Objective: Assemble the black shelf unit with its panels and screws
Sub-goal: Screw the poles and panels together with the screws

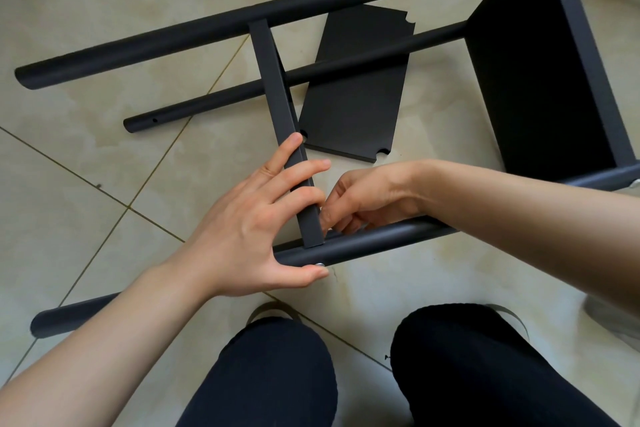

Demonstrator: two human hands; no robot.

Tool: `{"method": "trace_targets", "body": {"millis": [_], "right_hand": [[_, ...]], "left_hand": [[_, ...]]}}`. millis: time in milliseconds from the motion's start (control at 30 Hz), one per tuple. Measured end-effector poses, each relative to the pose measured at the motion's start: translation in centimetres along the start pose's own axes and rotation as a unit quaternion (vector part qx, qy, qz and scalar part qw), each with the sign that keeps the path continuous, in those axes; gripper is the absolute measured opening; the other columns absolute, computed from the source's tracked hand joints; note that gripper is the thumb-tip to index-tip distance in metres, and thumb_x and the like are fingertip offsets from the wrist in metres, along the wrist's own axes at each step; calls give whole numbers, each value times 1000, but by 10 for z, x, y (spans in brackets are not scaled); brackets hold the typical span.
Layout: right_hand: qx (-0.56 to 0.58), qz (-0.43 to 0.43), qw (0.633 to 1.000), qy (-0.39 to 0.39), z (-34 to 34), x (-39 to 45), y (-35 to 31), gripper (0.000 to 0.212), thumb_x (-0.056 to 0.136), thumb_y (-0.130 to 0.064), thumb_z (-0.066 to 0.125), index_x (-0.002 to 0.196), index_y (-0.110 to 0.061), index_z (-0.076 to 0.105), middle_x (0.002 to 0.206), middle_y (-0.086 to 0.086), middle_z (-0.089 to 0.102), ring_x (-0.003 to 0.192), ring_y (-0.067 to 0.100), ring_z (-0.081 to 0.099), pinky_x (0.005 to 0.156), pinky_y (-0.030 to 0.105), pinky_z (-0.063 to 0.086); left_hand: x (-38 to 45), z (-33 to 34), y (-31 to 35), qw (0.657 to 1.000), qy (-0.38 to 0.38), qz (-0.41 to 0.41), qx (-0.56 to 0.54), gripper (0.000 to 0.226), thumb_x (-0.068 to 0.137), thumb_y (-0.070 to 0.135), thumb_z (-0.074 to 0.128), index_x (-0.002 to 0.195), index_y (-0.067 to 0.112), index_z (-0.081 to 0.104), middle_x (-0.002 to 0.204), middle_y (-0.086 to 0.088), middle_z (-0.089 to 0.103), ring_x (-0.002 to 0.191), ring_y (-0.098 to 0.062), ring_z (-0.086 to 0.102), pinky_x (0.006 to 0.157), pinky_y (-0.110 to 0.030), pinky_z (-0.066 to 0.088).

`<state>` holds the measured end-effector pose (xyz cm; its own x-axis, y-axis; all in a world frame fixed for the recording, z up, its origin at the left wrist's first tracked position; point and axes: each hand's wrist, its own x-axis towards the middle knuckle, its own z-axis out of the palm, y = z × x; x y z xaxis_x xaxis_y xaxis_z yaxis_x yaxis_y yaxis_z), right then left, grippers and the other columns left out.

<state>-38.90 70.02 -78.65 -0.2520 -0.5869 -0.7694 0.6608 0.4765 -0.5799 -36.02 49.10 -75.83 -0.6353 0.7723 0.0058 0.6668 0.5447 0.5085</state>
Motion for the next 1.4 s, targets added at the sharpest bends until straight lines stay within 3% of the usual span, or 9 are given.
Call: {"method": "trace_targets", "body": {"millis": [67, 100, 267, 433, 600, 833, 1000, 1200, 1400], "right_hand": [[-2, 4, 1000, 2, -2, -3, 0, 10, 90, -13, 68, 92, -5, 73, 91, 11, 71, 82, 21, 65, 89, 36, 52], [-4, 7, 1000, 6, -2, -3, 0, 11, 90, -13, 68, 94, -4, 72, 94, 12, 71, 83, 21, 65, 90, 36, 52], [-6, 6, 1000, 23, 2, 3, -1, 12, 90, -10, 67, 79, -9, 69, 70, 1, 68, 60, 11, 60, 67, 24, 49], [-2, 1, 1000, 9, 4, 7, -1, 44, 92, -8, 65, 49, -19, 68, 54, -5, 59, 51, 8, 53, 61, 23, 43], [2, 5, 1000, 0, -1, -2, 0, 10, 91, -14, 67, 86, -8, 73, 82, 7, 72, 72, 17, 66, 78, 28, 52], [12, 3, 1000, 3, 0, 4, 2, 12, 91, -10, 66, 80, -9, 72, 74, 3, 72, 64, 13, 66, 67, 23, 53], [12, 0, 1000, 11, 4, 8, 0, 34, 91, -5, 64, 60, -15, 72, 64, 2, 69, 56, 11, 64, 56, 19, 52], [9, 1, 1000, 0, -1, 0, 0, 10, 90, -11, 66, 84, -8, 72, 82, 9, 71, 73, 19, 64, 76, 28, 52], [1, -9, 1000, 6, -1, 3, 2, 14, 92, -9, 64, 80, -11, 71, 73, 1, 72, 63, 11, 66, 64, 21, 54]], "left_hand": [[0, 0, 0, 1000, 0, -1, 0, 65, 74, 70, 68, 118, 22, 58, 157, 6, 37, 156, -22, 7, 95, -46, 53], [0, 0, 0, 1000, 0, -1, 0, 65, 74, 70, 68, 118, 22, 58, 157, 5, 38, 156, -22, 7, 95, -46, 53], [0, 1, -1, 1000, -1, 0, 1, 66, 74, 70, 68, 119, 23, 57, 158, 6, 37, 156, -22, 6, 97, -49, 52], [0, 1, -1, 1000, 0, 2, -2, 65, 74, 69, 69, 119, 24, 56, 158, 6, 36, 156, -23, 7, 96, -49, 52], [0, 1, -1, 1000, 3, 6, 3, 65, 73, 68, 69, 118, 22, 57, 157, 5, 38, 156, -22, 7, 99, -41, 48], [0, 1, -1, 1000, 1, 4, 2, 66, 73, 68, 70, 119, 21, 59, 157, 4, 38, 156, -23, 7, 99, -42, 49], [0, 1, -1, 1000, 3, 4, -7, 65, 74, 68, 69, 117, 22, 59, 157, 5, 39, 156, -22, 8, 99, -43, 50], [0, 0, -1, 1000, 1, 1, -4, 65, 73, 68, 68, 117, 21, 59, 156, 5, 39, 156, -21, 7, 101, -41, 47], [0, 1, -1, 1000, 4, 8, 3, 66, 74, 68, 68, 119, 22, 57, 157, 3, 39, 156, -22, 7, 104, -37, 41]]}}
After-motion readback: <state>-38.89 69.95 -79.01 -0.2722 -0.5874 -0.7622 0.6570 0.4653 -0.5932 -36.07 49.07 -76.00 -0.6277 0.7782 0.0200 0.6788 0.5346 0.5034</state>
